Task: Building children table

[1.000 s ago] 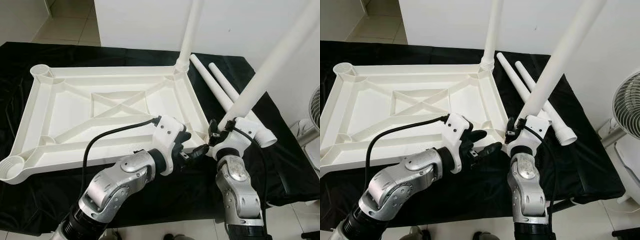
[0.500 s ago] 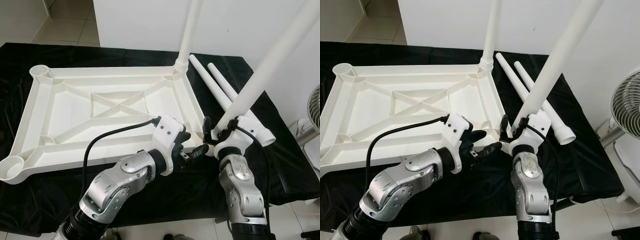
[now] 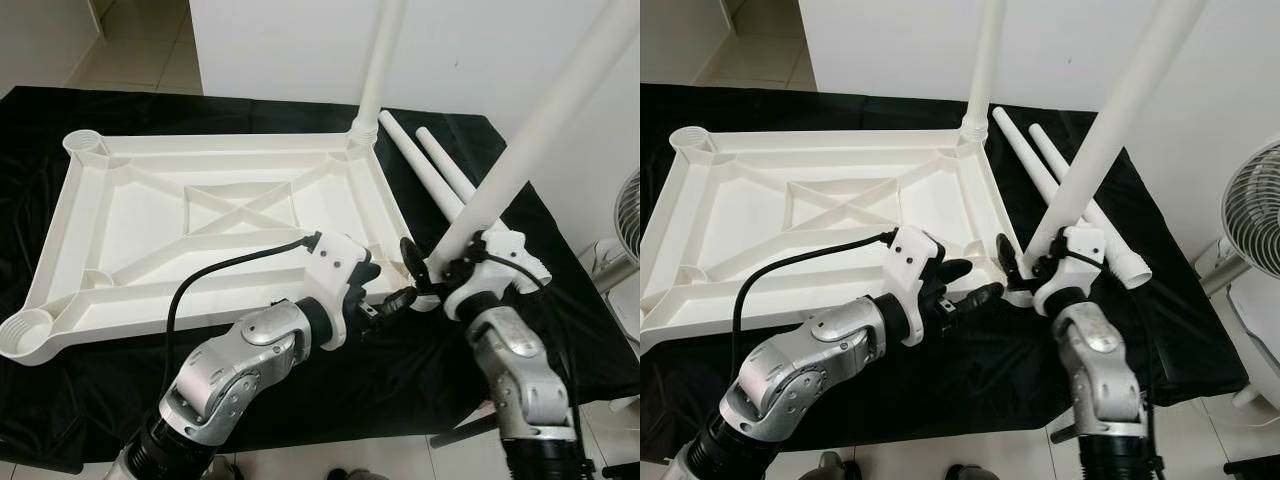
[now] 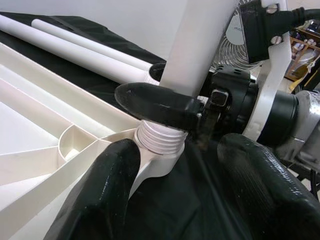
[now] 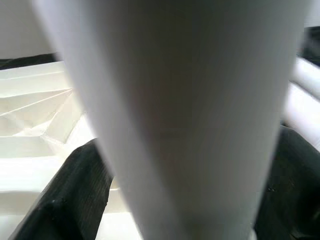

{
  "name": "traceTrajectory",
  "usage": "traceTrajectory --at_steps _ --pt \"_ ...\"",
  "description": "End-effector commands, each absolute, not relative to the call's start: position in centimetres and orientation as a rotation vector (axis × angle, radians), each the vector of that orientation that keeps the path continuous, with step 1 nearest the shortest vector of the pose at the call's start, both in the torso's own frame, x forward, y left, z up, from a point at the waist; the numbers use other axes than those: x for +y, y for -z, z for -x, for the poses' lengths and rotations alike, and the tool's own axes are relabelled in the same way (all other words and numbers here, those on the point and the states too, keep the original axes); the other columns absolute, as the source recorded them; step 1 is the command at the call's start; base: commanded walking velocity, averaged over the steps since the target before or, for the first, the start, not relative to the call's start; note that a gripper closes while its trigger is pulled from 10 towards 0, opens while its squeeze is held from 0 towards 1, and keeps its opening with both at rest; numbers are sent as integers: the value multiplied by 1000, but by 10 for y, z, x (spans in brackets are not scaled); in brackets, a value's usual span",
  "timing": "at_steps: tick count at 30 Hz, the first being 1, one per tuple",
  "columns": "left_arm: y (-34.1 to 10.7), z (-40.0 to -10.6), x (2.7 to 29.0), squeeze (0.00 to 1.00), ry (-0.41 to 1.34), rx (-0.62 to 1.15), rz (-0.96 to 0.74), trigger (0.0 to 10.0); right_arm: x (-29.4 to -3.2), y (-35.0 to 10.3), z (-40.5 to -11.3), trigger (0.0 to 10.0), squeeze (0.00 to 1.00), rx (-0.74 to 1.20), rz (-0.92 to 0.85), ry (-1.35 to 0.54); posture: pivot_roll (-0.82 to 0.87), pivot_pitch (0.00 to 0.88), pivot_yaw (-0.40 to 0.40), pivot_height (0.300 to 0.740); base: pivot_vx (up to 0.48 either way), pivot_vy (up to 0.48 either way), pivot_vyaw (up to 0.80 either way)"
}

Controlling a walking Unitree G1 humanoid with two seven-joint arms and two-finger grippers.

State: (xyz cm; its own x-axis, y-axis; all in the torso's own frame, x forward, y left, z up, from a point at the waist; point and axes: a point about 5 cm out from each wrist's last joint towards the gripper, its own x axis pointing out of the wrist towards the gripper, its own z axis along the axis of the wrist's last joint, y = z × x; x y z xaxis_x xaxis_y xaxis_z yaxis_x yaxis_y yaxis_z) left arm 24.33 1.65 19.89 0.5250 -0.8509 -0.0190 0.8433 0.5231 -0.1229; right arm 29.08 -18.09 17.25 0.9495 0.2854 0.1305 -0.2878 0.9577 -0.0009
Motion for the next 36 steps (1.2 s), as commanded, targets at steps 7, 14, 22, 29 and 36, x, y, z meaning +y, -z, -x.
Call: traceTrajectory --at_steps 7,14,22,29,36 --pt "-198 -240 13 0 1099 91 94 10000 -186 -167 -298 10000 0 -132 7 -441 -14 124 -59 740 0 0 0" --pt "-198 -239 13 0 1102 93 92 10000 -191 -163 -301 0 0 -117 33 -504 -8 127 -55 740 0 0 0" --pt "-198 -238 13 0 1102 95 96 10000 -199 -161 -301 0 0 -110 41 -546 -11 131 -60 740 0 0 0" --pt "-197 -236 12 0 1103 97 100 10000 -200 -159 -300 10000 0 -105 19 -500 -12 135 -62 740 0 0 0" --pt "-196 -235 12 0 1104 101 100 10000 -196 -156 -297 10000 0 -102 13 -420 -12 132 -65 740 0 0 0"
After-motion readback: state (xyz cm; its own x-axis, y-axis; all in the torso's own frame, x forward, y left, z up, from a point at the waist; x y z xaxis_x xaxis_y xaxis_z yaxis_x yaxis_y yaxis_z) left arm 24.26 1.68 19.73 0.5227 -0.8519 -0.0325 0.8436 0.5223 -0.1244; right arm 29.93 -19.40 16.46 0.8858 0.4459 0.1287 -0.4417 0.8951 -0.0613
